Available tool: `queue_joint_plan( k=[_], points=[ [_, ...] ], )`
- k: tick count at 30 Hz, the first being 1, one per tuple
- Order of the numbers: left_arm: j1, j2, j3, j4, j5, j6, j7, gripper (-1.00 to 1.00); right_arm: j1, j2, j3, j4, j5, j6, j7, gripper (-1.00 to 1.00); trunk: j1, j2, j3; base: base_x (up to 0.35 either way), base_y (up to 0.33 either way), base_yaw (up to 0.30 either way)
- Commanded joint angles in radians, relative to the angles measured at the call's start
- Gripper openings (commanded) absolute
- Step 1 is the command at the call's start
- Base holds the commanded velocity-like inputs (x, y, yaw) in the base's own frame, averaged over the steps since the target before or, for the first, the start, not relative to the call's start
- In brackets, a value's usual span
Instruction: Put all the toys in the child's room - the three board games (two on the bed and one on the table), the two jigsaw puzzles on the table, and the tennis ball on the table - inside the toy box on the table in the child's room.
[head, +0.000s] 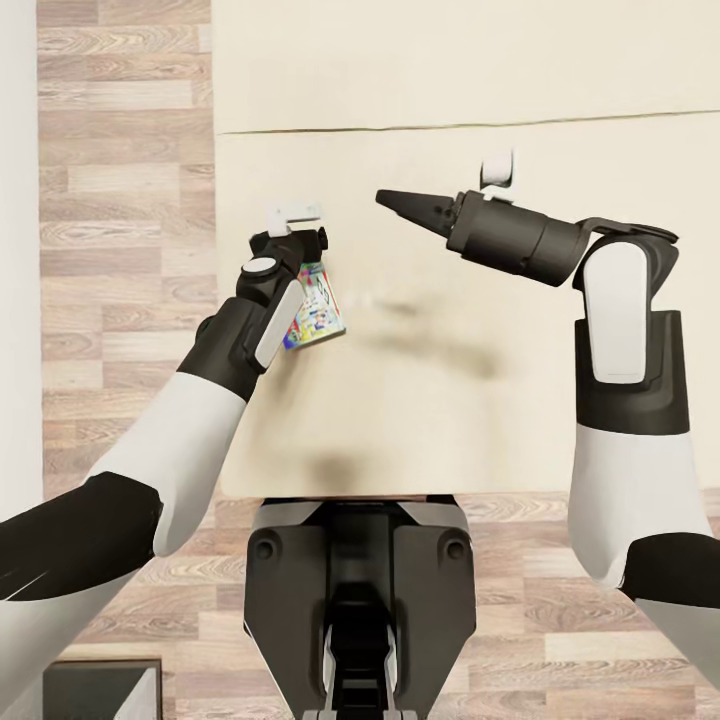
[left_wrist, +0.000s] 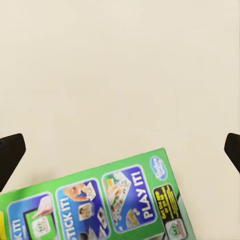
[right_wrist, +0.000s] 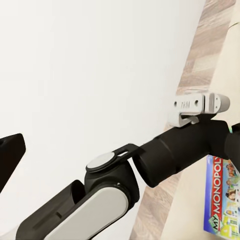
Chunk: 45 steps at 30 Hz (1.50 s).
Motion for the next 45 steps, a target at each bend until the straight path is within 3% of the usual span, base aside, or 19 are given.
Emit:
queue_joint_plan(
  k=[1, 45],
  points=[
    [-0.001, 0.0, -0.002, -0.001, 0.008, 0.003, 0.008, 1.0, -0.001, 0.0, 0.0, 0.001, 0.007, 0.002, 0.008, 1.0, 0.001, -0.002, -0.003, 0.0, 0.0, 0.0],
    [-0.008, 0.0, -0.002, 0.022, 0.001, 0.015, 0.021, 1.0, 0.001, 0.003, 0.002, 0.01, 0.009, 0.002, 0.005, 1.0, 0.001, -0.002, -0.028, 0.0, 0.0, 0.0]
  ],
)
